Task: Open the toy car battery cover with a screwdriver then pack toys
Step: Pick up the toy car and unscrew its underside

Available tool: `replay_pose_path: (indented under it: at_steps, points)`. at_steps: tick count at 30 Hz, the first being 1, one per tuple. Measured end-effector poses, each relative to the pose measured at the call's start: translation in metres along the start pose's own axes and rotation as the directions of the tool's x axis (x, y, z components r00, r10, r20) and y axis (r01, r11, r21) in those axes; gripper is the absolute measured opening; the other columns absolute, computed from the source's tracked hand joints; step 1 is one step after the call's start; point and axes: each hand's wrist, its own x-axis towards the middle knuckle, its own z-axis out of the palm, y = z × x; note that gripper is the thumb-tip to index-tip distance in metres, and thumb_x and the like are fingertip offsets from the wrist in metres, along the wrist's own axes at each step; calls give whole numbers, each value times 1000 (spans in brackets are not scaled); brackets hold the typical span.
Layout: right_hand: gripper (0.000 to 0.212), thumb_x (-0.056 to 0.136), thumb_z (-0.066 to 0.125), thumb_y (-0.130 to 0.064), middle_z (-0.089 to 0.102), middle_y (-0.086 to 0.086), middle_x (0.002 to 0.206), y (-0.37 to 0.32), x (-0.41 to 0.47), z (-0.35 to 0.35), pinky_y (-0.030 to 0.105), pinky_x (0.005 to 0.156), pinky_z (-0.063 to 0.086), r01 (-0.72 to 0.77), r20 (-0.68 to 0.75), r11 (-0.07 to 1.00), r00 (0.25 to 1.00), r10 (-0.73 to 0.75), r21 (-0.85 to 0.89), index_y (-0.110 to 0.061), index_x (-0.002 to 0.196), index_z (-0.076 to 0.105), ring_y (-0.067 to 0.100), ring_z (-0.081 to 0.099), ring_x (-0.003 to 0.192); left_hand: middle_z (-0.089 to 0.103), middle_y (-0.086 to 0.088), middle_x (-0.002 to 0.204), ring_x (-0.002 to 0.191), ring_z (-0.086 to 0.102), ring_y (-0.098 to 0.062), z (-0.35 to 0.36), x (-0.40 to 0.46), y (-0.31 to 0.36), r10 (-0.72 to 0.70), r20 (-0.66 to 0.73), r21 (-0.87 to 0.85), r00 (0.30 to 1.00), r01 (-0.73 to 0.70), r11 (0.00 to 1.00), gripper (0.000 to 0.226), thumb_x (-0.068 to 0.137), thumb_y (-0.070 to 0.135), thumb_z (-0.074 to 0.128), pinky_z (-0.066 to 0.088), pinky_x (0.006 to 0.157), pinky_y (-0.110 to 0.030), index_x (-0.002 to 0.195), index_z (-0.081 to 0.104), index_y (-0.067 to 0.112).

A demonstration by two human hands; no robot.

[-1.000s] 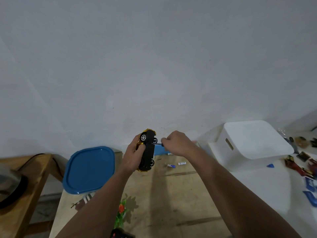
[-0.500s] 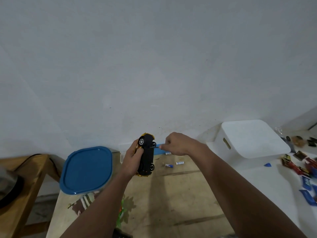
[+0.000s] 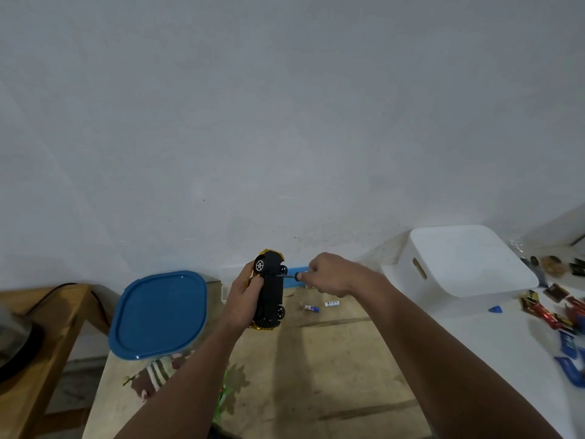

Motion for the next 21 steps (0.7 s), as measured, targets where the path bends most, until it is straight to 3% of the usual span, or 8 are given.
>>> replay_pose_path:
  at_steps: [2,4,6,9,13,17,21]
  points:
    - [43,93,62,-46,57,6,79,-1,2,3,32,63,39,17,-25,1000,1000,-17,-27,-3,93,67,19,51,67,72,-10,102,78,72,-16,0,0,-2,0,3,0,1000,0,1000,36,108,17,44,61,65,-31,131,66,34]
    - [44,94,58,-43,51,2,65,0,4,4,32,61,36,-13,-30,1000,999,13,9,-1,84,67,18,45,59,72,-11,102,80,72,-19,0,0,-5,1,5,0,1000,-1,1000,36,108,16,43,61,66,-32,132,66,32]
    - [41,97,55,-37,52,2,65,-1,3,2,30,59,36,-20,2,1000,1000,20,20,0,92,70,17,44,56,71,-9,102,81,72,-20,0,-1,-6,0,7,-9,1000,0,1000,37,108,15,43,60,66,-32,133,65,30]
    - [31,93,64,-37,59,7,87,-2,1,4,31,63,39,17,5,999,1000,-17,-34,-7,98,62,18,52,72,72,-6,100,84,72,-21,0,-1,-7,-5,8,-18,1000,5,1000,36,107,15,44,60,67,-32,131,67,30]
    - [52,95,55,-45,50,2,65,-2,3,4,30,58,35,-31,-15,999,999,31,36,5,96,68,17,43,57,73,-2,94,81,71,-22,2,0,-6,-11,8,-39,1000,11,999,37,107,13,44,61,67,-36,129,68,30]
    - [37,93,62,-39,58,8,86,-4,-2,0,31,63,39,24,-19,999,1000,-25,-39,-2,99,64,19,51,72,72,-2,95,80,72,-19,3,-1,-2,-6,3,-38,1000,6,999,37,107,13,44,60,65,-32,128,68,31]
    - [47,96,54,-36,53,8,77,-5,-3,-4,27,52,32,-15,-13,1000,1000,15,16,9,107,66,16,39,54,72,0,91,79,69,-19,4,-1,0,1,11,-28,1000,0,1000,38,107,12,43,61,67,-34,127,68,32]
